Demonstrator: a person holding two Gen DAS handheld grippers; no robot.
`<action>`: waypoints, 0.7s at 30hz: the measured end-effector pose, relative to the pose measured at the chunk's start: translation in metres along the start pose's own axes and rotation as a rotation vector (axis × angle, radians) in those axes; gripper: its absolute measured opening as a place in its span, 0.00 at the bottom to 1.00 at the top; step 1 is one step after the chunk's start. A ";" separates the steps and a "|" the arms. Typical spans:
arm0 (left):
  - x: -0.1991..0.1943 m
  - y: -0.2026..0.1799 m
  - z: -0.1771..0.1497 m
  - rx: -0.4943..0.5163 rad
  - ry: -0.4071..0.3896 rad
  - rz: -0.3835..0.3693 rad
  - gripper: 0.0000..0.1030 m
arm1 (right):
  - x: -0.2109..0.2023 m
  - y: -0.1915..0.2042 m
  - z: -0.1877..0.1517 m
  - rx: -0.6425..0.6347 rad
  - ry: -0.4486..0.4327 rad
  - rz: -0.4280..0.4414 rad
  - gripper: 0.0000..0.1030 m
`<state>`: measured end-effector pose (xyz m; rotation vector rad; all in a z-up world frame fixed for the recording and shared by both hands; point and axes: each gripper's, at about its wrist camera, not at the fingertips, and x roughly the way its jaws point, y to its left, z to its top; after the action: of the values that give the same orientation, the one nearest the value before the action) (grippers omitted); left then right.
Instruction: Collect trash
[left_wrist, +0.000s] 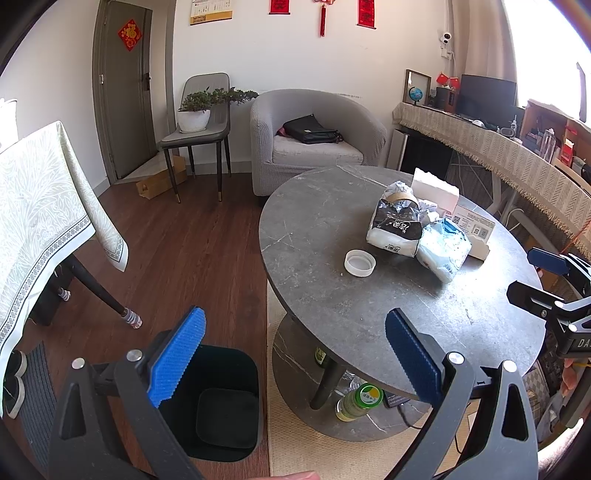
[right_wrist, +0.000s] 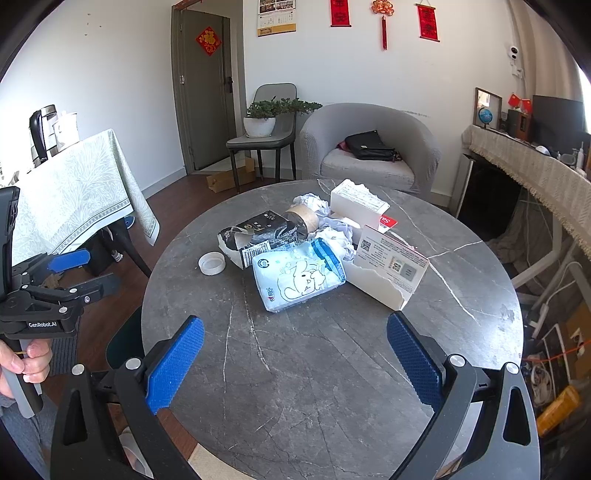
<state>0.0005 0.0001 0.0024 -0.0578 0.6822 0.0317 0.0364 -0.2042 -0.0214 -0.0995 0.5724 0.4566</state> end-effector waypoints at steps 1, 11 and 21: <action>0.000 0.000 0.000 0.000 0.000 -0.001 0.97 | 0.000 0.000 0.000 0.000 0.000 0.000 0.97; 0.000 -0.001 0.001 0.002 -0.001 0.000 0.97 | 0.000 -0.001 0.000 0.001 -0.001 -0.001 0.97; -0.001 -0.002 0.001 0.003 -0.003 0.001 0.97 | -0.001 -0.002 0.000 0.000 0.000 -0.005 0.97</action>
<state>0.0007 -0.0020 0.0043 -0.0544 0.6797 0.0316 0.0362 -0.2060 -0.0210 -0.1011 0.5717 0.4522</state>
